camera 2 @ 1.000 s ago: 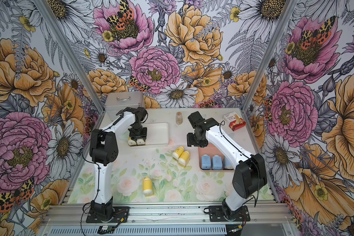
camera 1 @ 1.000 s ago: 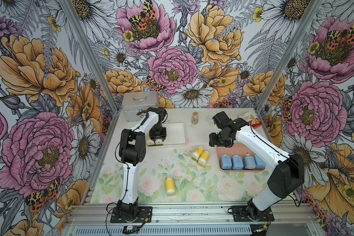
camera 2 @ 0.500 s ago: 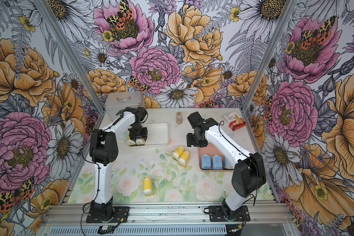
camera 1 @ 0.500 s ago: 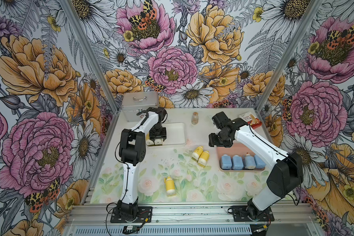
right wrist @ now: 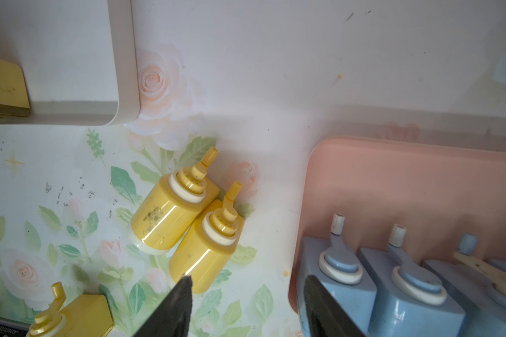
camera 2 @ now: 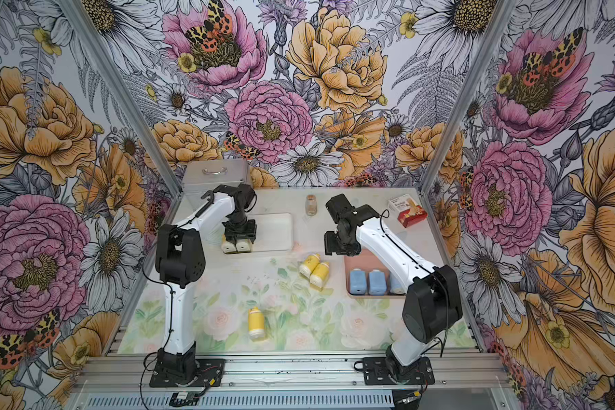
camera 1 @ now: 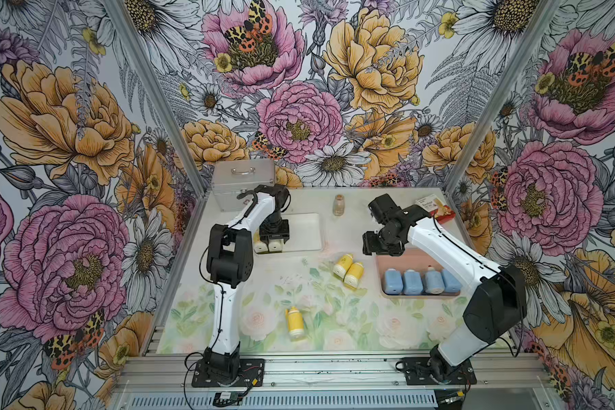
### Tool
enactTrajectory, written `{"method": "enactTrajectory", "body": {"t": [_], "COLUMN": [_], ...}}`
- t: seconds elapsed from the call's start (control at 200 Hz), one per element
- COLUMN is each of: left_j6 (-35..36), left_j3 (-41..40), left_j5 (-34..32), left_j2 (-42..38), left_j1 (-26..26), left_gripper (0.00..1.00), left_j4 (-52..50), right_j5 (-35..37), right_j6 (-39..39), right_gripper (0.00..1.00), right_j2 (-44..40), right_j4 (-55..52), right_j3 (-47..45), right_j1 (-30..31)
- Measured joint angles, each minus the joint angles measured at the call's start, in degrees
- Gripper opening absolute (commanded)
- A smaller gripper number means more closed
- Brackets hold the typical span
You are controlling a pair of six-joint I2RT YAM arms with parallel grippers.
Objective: Place the pencil sharpeners by color into the storage box
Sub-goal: Place the pencil sharpener in the storage box, then pick up the pencil sharpener from the center of the board.
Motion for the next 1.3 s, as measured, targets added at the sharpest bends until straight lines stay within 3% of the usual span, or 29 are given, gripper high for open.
{"method": "enactTrajectory", "body": {"t": [0.455,0.991,1.131,1.296], "left_j6": [-0.1,-1.4,-2.4,-2.6], "left_j3": [1.4,2.4,2.5,2.5], "left_j5": [0.0,-1.1,-1.3,-1.3], "left_j2": [-0.4,-7.5,-11.3,-13.7], "left_j1": [-0.1,-1.4,-4.8,-13.9], "left_gripper": [0.63,0.65,0.69,0.7], "left_j4": [0.0,-0.9,-1.2,-1.2], "right_j5": [0.0,0.0,0.2,0.7], "right_j6": [0.0,0.0,0.0,0.0], "right_gripper": [0.63,0.63,0.63,0.63], "right_j2": [0.0,0.0,-0.1,-1.7], "right_j4": [0.0,0.0,0.0,0.2], "right_j3": [0.0,0.0,0.0,-1.0], "right_j1": [0.0,0.0,-0.1,-1.2]}}
